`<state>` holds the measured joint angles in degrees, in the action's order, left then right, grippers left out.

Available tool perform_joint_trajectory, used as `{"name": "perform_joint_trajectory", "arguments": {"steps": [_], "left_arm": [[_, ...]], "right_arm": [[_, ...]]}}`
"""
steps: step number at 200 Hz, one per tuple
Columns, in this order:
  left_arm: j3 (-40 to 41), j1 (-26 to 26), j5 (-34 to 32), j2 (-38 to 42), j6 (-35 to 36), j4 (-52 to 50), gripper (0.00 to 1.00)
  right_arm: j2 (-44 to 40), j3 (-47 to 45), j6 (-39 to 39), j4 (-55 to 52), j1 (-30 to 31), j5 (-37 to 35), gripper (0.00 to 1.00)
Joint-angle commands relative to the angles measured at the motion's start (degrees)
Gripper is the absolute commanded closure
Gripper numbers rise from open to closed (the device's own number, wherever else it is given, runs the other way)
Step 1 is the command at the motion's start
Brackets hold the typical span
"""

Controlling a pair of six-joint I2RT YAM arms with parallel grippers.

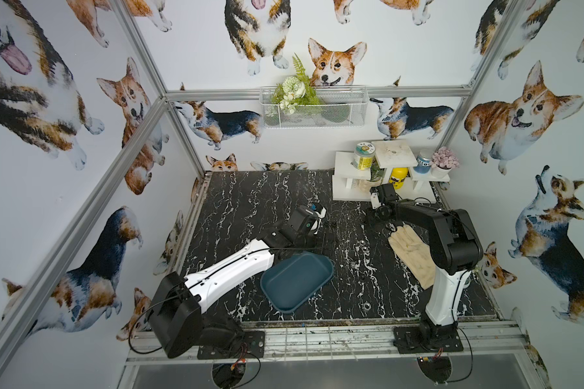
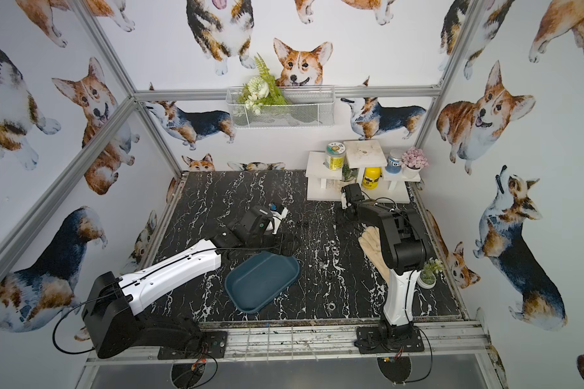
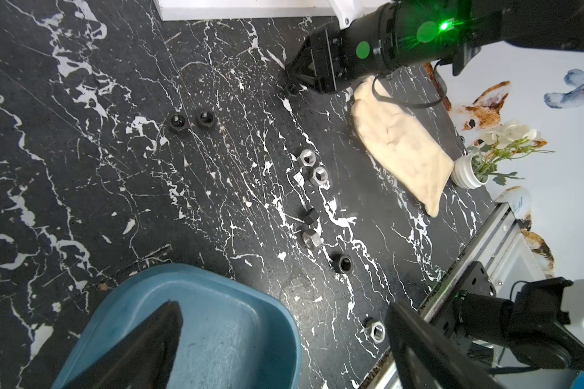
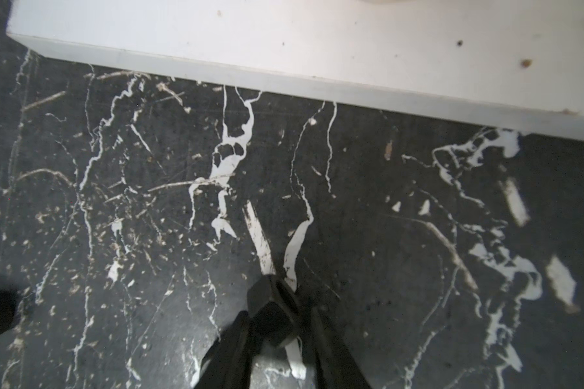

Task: Put the nuts on the desktop into the storage box
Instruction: Pick up the nut from the center of the board.

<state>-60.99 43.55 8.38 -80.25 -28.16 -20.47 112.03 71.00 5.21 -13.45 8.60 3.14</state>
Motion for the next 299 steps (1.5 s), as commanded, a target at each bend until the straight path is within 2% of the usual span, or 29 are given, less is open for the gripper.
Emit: {"name": "perform_joint_trajectory", "arguments": {"steps": [1,72,110,138,162,179,216,247,266,299], "left_arm": [[0.1,0.0,0.0,0.1,-0.1,0.8,0.0],[0.9,0.0,0.9,-0.1,-0.4,2.2,0.0],[1.7,0.0,1.1,0.1,-0.4,2.7,0.0],[1.8,0.0,1.3,0.5,-0.4,2.5,0.0],[2.1,0.0,2.3,2.3,0.7,3.5,0.0],[4.4,0.0,2.1,6.9,2.0,7.0,0.0],[13.4,0.0,0.2,20.1,7.9,19.0,0.0],[23.3,0.0,1.0,29.8,15.6,30.6,0.0],[26.1,0.0,0.9,34.3,21.6,33.3,0.0],[27.8,0.0,-0.2,38.2,31.9,31.3,0.0]], "right_arm": [[0.6,0.8,-1.6,1.5,0.0,-0.5,0.67],[1.1,0.3,-2.0,3.3,0.0,0.2,0.72],[-0.4,-0.9,-1.9,5.7,0.0,1.5,0.79],[-1.8,-2.1,-1.2,6.6,0.1,2.4,0.88],[-4.7,-3.9,1.0,7.0,0.0,3.9,0.9],[-7.4,-5.1,3.4,5.8,0.0,5.3,0.89],[-14.2,-7.1,6.3,-0.7,0.0,14.2,0.86],[-20.8,-9.9,9.6,-4.3,0.5,27.9,0.86],[-24.1,-10.3,9.2,-7.9,3.8,34.0,0.86],[-26.7,-8.4,7.3,-15.3,12.0,38.0,0.85]]}}
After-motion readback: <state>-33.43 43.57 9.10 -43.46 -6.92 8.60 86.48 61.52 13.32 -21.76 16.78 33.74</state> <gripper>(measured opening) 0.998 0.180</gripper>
